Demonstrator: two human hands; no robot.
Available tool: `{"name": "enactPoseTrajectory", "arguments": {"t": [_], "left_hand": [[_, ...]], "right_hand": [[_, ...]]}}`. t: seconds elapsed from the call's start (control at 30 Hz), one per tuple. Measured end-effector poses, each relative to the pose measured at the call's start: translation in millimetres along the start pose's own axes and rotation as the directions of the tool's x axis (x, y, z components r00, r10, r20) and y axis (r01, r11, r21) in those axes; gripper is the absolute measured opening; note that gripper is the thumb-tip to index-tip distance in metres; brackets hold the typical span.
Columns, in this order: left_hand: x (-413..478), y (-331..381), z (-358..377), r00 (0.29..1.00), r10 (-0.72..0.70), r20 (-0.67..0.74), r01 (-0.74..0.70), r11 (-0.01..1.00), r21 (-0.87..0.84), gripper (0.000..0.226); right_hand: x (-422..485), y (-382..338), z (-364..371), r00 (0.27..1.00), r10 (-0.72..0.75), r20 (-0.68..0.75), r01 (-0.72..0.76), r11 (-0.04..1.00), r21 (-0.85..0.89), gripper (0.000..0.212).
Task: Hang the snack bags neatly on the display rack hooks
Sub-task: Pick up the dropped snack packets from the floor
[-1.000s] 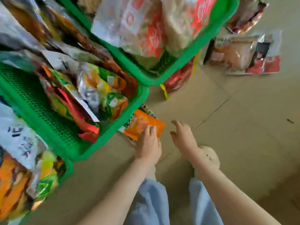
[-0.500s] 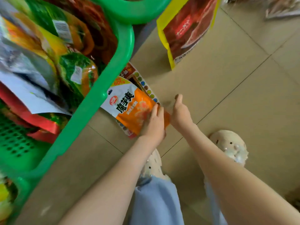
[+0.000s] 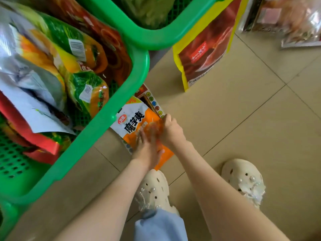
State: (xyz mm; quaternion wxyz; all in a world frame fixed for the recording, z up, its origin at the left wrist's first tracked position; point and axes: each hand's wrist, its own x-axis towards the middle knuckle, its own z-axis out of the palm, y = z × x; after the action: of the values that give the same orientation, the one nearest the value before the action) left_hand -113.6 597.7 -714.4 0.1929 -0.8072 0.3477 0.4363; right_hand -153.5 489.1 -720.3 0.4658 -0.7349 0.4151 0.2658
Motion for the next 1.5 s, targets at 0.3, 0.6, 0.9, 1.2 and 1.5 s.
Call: {"name": "enactPoseTrajectory", "arguments": {"t": [0.3, 0.6, 0.9, 1.2, 1.5], "left_hand": [[-41, 52, -50, 0.977, 0.194, -0.087, -0.211, 0.934, -0.289, 0.07], [-188, 80, -220, 0.695, -0.045, -0.718, -0.242, 0.925, -0.293, 0.069], [-401, 29, -379, 0.793, -0.245, -0.558, -0.174, 0.787, -0.592, 0.038], [-588, -15, -450, 0.801, -0.302, -0.518, -0.238, 0.633, -0.737, 0.03], [-701, -104, -484, 0.505, -0.331, -0.797, -0.191, 0.858, -0.477, 0.025]], "right_hand": [[-54, 49, -50, 0.974, 0.138, -0.181, -0.122, 0.988, 0.099, 0.014], [-223, -10, -202, 0.953, 0.101, -0.286, -0.035, 0.973, 0.227, 0.021], [-378, -130, -309, 0.957, -0.105, -0.272, 0.181, 0.945, 0.271, 0.012], [-499, -250, -367, 0.947, -0.321, -0.008, 0.321, 0.947, 0.027, 0.01], [-584, -450, -372, 0.697, -0.716, 0.033, 0.713, 0.688, -0.132, 0.042]]}}
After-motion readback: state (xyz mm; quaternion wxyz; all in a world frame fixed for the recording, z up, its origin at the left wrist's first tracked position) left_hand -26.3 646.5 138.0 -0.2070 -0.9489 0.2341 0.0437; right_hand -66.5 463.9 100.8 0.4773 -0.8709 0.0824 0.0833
